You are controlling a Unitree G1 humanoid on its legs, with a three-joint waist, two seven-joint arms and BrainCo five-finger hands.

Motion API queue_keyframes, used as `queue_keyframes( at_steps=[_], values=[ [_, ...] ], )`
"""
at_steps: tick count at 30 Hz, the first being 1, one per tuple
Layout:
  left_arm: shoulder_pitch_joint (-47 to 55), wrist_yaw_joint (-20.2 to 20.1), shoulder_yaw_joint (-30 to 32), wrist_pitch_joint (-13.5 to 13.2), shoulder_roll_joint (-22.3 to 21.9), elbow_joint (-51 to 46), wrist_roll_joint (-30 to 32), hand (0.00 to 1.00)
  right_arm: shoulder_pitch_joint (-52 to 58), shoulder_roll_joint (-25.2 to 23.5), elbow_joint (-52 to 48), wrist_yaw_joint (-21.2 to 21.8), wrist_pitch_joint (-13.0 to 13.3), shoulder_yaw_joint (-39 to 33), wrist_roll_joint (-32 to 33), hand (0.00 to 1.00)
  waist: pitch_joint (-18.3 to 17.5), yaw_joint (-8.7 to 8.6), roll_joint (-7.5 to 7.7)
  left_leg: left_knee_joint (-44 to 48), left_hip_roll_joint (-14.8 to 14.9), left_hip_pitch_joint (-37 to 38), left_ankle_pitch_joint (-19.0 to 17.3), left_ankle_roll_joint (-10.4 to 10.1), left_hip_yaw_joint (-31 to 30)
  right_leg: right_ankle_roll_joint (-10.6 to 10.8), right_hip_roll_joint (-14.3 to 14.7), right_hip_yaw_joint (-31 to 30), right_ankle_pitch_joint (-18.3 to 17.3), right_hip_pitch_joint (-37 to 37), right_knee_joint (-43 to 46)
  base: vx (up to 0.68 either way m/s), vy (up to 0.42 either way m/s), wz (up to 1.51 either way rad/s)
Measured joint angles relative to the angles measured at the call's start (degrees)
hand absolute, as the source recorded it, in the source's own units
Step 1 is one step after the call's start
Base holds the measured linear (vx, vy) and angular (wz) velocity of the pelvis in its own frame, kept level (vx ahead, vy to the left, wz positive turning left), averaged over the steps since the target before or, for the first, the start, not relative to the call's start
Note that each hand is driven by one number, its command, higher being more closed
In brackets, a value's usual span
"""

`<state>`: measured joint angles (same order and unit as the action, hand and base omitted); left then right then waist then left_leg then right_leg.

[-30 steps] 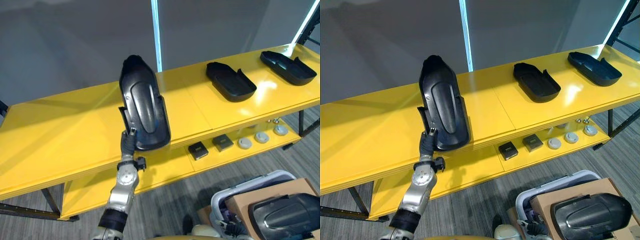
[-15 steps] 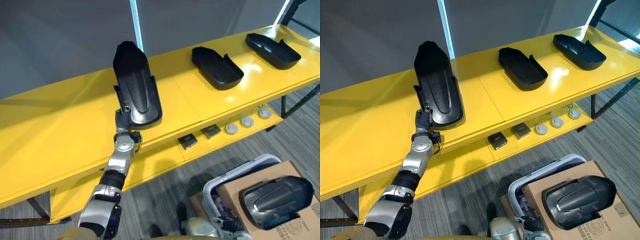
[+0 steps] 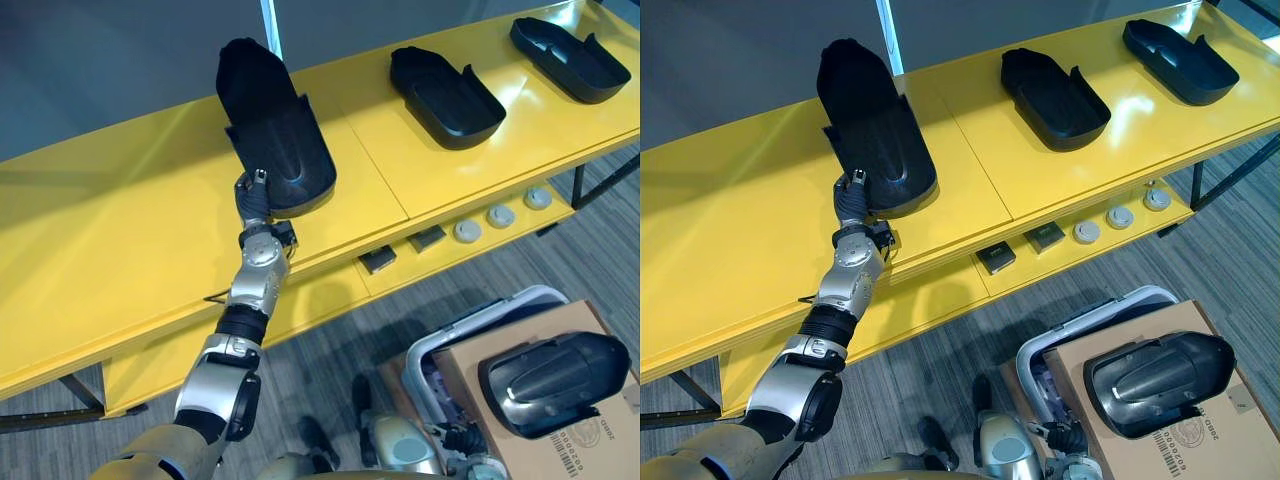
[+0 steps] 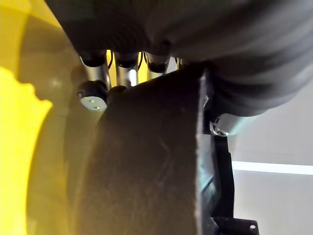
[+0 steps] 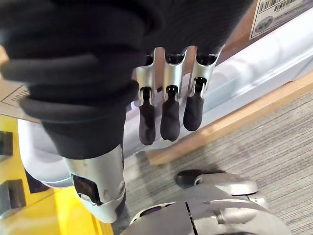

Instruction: Walk over and take plastic housings, then place them on the shelf

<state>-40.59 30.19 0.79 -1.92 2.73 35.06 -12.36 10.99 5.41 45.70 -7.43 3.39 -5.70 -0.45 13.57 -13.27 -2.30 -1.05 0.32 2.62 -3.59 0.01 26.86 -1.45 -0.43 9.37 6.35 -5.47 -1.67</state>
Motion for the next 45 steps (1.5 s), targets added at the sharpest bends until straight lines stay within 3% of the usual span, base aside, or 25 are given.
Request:
queue_keyframes(
  at_steps=[20,26,29,36,37,45],
  values=[
    [2.01,0.3,3.93,0.66,0.77,-0.09,0.75,0.0,-0.3,0.11,0.38,0.08,-0.12,0.02,0.12,0.0,0.07,0.26,-0.07,-4.09,-0.78,3.02,1.67,-0.59,0.04,0.11,-0.11,0.28,-0.1,1.37,0.31,-0.04,0.009,0.0],
    [2.33,1.46,3.91,0.63,0.77,-1.56,0.71,0.0,-0.28,0.22,0.77,0.1,-0.13,0.01,0.13,0.0,0.07,1.08,-0.07,-4.4,-0.81,3.11,1.71,-0.63,-0.05,0.16,-0.06,0.37,-0.15,1.34,0.31,0.0,0.0,0.0],
    [4.31,2.69,3.59,0.63,0.6,-7.56,1.92,0.0,-0.27,0.35,1.2,0.09,-0.02,0.04,0.43,0.0,0.06,1.51,-0.06,-4.61,-0.86,2.93,1.71,-0.82,-0.46,0.17,-0.06,0.55,-0.16,1.2,0.14,0.0,0.012,0.04],
    [12.53,2.29,-0.02,0.3,0.14,-25.64,13.32,0.0,-0.14,0.53,2.43,0.09,0.33,-0.08,0.96,0.0,0.03,2.24,-0.11,-3.83,-0.9,2.39,1.79,-0.68,-1.85,0.16,-0.27,1.44,-0.16,1.36,-0.08,0.0,0.022,0.08],
    [14.16,2.17,-1.36,0.08,-0.01,-27.99,14.89,1.0,0.05,0.53,2.45,0.09,0.47,-0.14,1.01,0.0,0.03,2.82,-0.12,-3.76,-0.93,2.29,1.78,-0.67,-2.03,0.16,-0.32,1.48,-0.16,1.35,-0.1,-0.01,0.02,0.05],
    [26.78,-6.0,-11.11,-2.48,0.96,-32.99,24.16,1.0,0.41,0.63,3.0,0.39,0.89,-0.17,1.13,0.0,-0.03,3.26,-0.23,-2.78,-0.77,1.81,1.49,-0.33,-2.11,0.17,-0.33,1.37,-0.16,1.35,0.0,-0.03,0.009,0.02]
  ],
)
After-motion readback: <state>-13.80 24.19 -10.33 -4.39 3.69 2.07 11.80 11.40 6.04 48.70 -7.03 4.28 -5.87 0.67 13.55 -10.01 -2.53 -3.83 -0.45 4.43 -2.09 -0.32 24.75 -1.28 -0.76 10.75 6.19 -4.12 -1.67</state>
